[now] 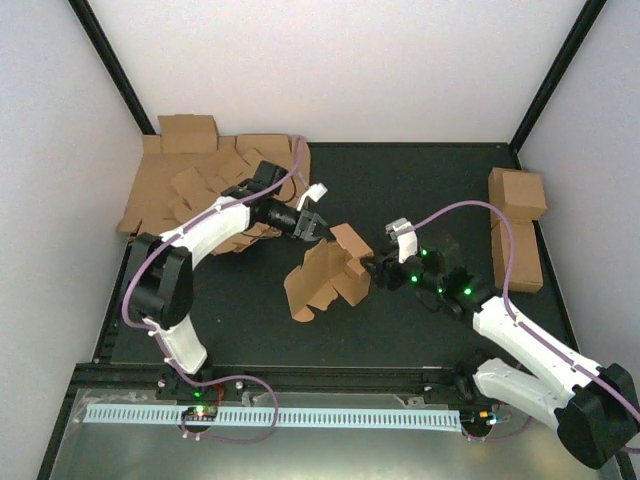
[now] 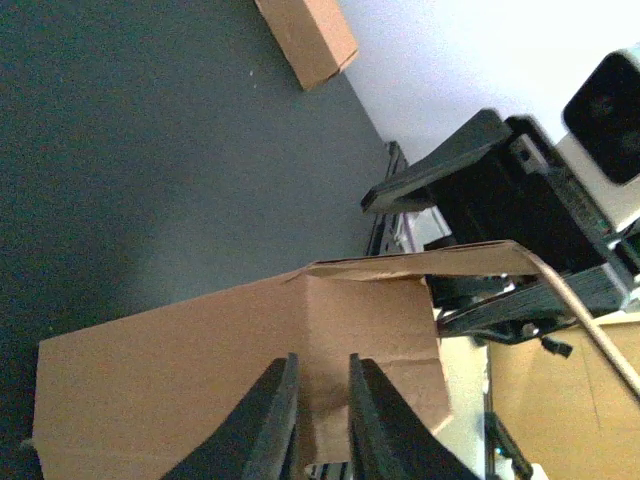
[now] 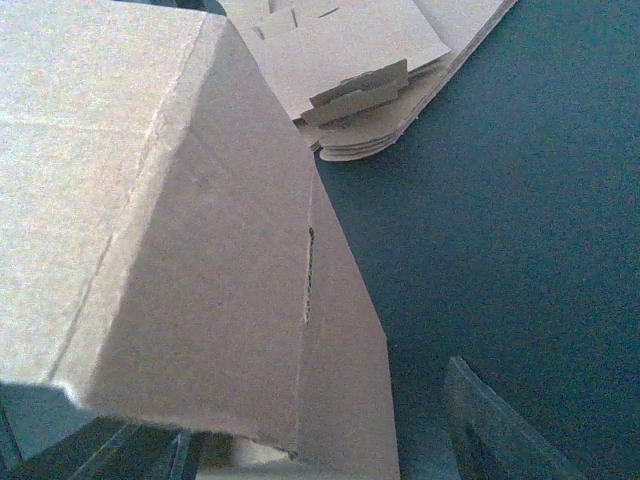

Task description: Fold the paper box

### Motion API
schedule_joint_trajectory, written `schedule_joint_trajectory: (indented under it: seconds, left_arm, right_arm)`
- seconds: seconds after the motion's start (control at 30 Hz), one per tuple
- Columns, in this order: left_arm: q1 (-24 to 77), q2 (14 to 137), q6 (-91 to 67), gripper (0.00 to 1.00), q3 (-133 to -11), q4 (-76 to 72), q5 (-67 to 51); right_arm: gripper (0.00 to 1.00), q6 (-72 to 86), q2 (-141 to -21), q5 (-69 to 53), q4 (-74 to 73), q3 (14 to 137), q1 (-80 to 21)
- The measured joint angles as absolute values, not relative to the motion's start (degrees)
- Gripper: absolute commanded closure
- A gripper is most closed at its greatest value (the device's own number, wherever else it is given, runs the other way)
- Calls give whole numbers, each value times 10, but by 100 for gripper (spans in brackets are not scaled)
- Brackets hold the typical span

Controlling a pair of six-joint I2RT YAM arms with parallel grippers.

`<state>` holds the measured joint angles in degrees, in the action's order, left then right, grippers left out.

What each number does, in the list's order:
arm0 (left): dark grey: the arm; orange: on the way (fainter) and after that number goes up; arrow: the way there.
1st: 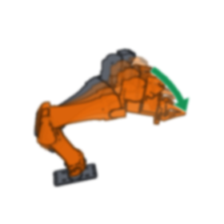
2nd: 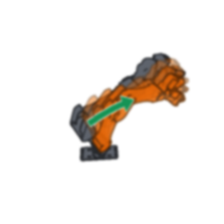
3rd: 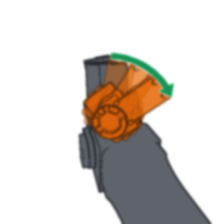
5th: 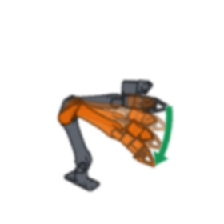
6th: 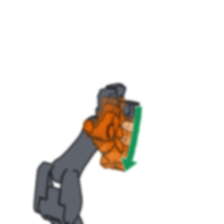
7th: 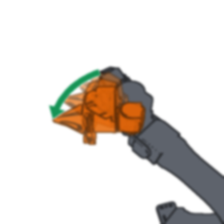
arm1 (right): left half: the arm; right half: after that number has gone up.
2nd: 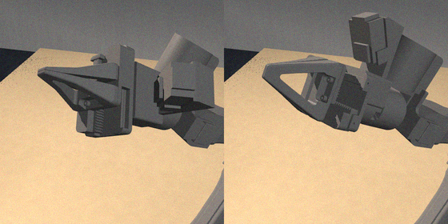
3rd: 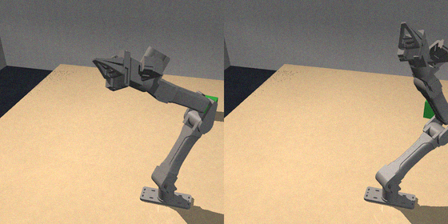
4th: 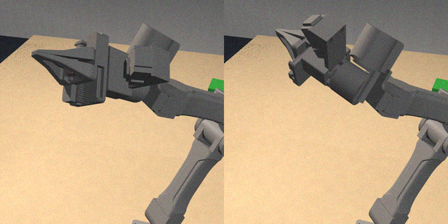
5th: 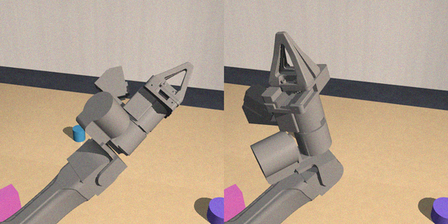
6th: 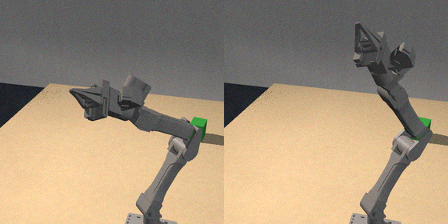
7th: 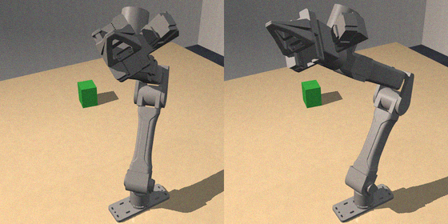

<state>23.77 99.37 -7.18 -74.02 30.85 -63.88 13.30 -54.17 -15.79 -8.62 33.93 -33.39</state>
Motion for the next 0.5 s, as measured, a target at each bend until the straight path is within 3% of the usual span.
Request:
schedule_joint_trajectory:
  seconds: [0.1, 0.27, 0.5]
  left_arm:
    - [244, 1007, -59, 71, -748, 329, -634]
    - [248, 1017, -41, 63, -766, 359, -612]
    - [253, 1018, -21, 60, -778, 394, -567]
  right_arm:
    - [33, 133, -542, -159, -86, 339, -334]
    - [33, 133, -542, -161, -87, 339, -334]
    - [33, 133, -544, -165, -87, 340, -334]
